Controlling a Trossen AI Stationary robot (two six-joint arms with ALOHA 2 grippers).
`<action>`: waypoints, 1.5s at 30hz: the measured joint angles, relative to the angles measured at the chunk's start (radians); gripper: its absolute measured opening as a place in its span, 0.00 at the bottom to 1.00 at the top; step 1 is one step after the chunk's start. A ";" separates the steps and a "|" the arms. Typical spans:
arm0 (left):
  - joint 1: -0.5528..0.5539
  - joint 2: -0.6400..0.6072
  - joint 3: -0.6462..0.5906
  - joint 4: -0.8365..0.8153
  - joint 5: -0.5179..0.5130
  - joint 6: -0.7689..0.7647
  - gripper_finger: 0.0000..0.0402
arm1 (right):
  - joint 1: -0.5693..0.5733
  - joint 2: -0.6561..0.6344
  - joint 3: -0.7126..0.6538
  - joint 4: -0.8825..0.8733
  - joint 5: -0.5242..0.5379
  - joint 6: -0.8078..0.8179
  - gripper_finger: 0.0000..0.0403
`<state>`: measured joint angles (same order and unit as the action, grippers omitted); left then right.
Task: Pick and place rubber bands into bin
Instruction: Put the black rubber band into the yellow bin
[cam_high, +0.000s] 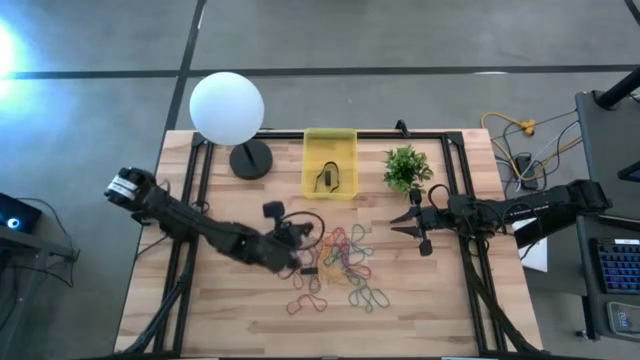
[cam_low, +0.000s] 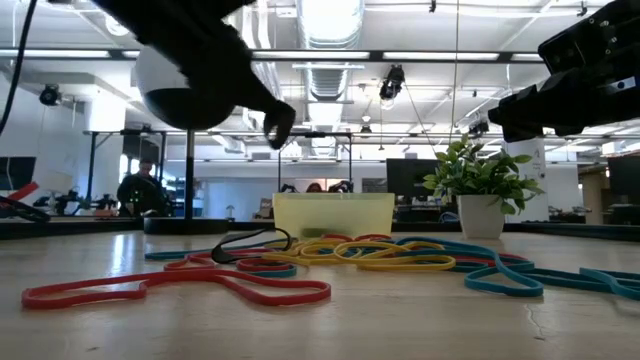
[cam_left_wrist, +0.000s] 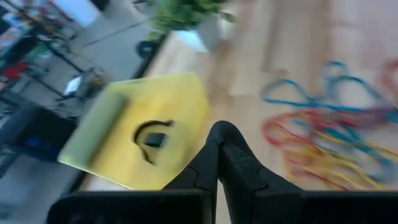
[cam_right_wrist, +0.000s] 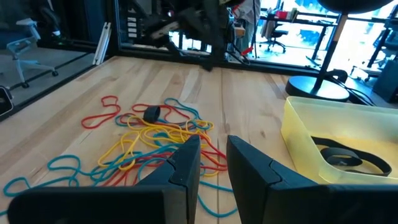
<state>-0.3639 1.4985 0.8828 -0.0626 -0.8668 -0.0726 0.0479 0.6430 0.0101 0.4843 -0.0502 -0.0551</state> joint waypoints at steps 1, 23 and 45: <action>0.024 0.001 -0.004 0.031 -0.002 0.024 0.00 | 0.000 0.000 0.000 0.000 0.000 0.000 0.17; 0.512 0.020 -0.012 0.243 0.375 0.211 0.00 | 0.000 0.001 0.000 -0.009 0.000 -0.009 0.17; 0.535 0.159 -0.019 0.400 0.393 0.243 0.00 | 0.000 0.001 -0.001 -0.003 -0.002 -0.007 0.17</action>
<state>0.1711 1.6579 0.8635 0.3379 -0.4737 0.1706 0.0475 0.6437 0.0093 0.4815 -0.0521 -0.0626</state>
